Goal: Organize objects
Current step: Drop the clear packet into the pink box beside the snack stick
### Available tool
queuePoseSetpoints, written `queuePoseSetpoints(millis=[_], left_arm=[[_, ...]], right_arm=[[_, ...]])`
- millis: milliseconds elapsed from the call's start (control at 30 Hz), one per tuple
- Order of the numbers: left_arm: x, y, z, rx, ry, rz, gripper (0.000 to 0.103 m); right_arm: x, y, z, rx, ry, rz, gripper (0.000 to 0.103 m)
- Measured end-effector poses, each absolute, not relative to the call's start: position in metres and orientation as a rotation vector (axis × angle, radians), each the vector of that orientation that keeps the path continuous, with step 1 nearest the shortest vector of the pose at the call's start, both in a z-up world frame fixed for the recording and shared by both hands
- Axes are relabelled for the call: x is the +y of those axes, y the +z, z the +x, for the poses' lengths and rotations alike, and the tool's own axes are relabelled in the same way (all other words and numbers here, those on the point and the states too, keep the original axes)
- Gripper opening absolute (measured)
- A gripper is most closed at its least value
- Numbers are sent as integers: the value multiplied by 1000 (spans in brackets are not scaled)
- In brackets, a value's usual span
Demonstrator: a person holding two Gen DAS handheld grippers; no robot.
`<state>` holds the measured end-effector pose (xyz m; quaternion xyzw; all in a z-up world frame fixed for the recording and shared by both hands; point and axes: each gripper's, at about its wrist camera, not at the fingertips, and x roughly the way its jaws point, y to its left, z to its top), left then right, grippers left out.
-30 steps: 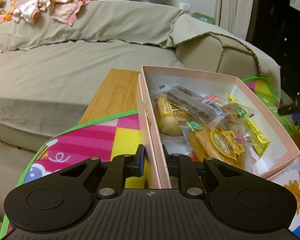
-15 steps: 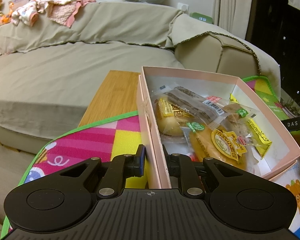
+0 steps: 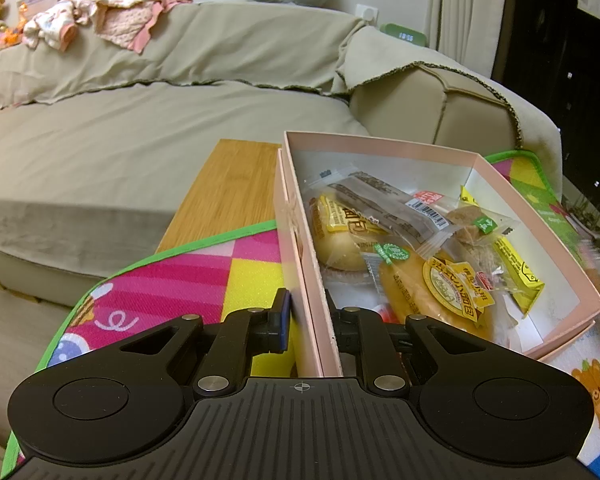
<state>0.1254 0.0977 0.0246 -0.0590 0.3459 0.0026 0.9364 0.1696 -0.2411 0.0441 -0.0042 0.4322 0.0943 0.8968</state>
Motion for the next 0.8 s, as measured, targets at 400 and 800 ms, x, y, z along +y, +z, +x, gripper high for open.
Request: queuePoseSetpoints(millis=[400, 800], left_arm=[[98, 24, 122, 689, 6, -112, 17], [95, 27, 124, 714, 9, -95, 16]], right_arm=[[-232, 101, 66, 774, 324, -69, 37], [-189, 175, 73, 590, 464, -58, 38]])
